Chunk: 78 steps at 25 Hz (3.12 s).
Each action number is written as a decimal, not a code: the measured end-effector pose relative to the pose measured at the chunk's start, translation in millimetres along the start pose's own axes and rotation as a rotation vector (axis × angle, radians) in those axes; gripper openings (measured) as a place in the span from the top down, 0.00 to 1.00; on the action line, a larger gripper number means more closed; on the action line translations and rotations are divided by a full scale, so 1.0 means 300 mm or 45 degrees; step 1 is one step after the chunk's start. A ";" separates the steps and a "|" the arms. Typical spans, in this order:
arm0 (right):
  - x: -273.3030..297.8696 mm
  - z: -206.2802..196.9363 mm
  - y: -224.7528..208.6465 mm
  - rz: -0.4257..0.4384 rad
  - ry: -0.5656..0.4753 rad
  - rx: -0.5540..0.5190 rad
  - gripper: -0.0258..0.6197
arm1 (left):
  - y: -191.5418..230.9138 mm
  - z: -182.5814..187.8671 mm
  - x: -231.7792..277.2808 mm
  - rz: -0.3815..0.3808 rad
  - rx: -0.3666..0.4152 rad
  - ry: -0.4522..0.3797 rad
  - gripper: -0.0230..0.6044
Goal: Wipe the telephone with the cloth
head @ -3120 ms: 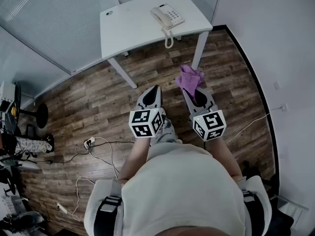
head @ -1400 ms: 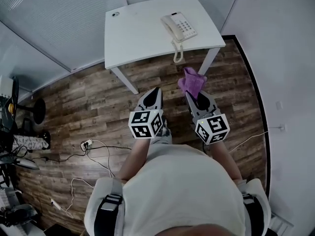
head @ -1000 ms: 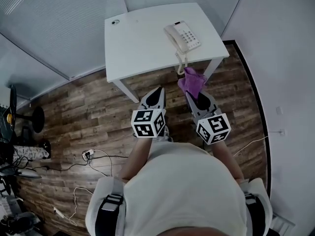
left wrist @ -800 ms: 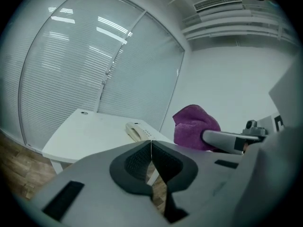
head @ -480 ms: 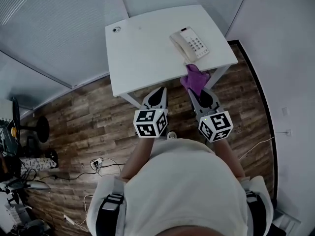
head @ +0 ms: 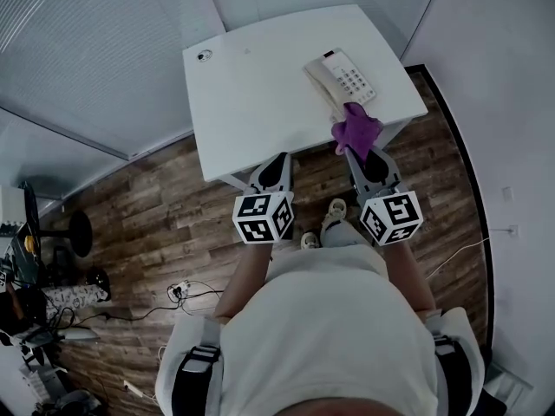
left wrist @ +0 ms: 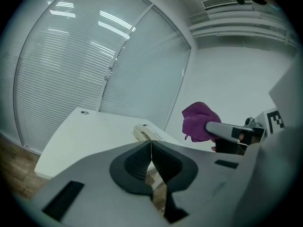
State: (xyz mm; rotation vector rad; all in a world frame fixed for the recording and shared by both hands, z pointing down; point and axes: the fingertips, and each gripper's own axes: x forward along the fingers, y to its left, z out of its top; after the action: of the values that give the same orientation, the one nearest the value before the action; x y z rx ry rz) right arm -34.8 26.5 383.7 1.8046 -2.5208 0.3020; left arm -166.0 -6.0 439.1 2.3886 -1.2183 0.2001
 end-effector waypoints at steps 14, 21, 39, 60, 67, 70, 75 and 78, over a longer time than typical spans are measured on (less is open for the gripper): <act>0.256 0.045 -0.164 0.048 -0.003 -0.023 0.82 | 0.117 0.069 0.223 0.062 -0.027 0.000 0.93; 0.422 0.092 -0.254 0.110 0.025 -0.052 0.82 | 0.181 0.152 0.365 0.113 -0.064 -0.011 0.93; 0.778 0.097 -0.426 0.261 0.117 -0.118 0.82 | 0.248 0.239 0.578 0.239 -0.098 -0.029 0.93; 1.052 -0.142 -0.445 0.445 0.412 -0.304 0.82 | 0.313 0.206 0.699 0.338 -0.172 -0.032 0.93; 1.070 -0.207 -0.452 0.479 0.481 -0.308 0.82 | 0.330 0.207 0.722 0.367 -0.182 -0.029 0.93; 1.071 -0.228 -0.457 0.490 0.500 -0.298 0.82 | 0.334 0.202 0.731 0.374 -0.191 -0.026 0.93; 1.067 -0.245 -0.468 0.508 0.521 -0.295 0.82 | 0.323 0.203 0.748 0.373 -0.189 -0.012 0.93; 1.064 -0.249 -0.475 0.518 0.523 -0.282 0.82 | 0.318 0.203 0.752 0.376 -0.186 -0.005 0.93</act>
State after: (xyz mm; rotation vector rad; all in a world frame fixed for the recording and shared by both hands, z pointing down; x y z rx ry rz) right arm -12.5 -303.1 519.8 1.0192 -2.4743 0.3425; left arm -111.3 -247.2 488.8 2.0800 -1.5297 0.1900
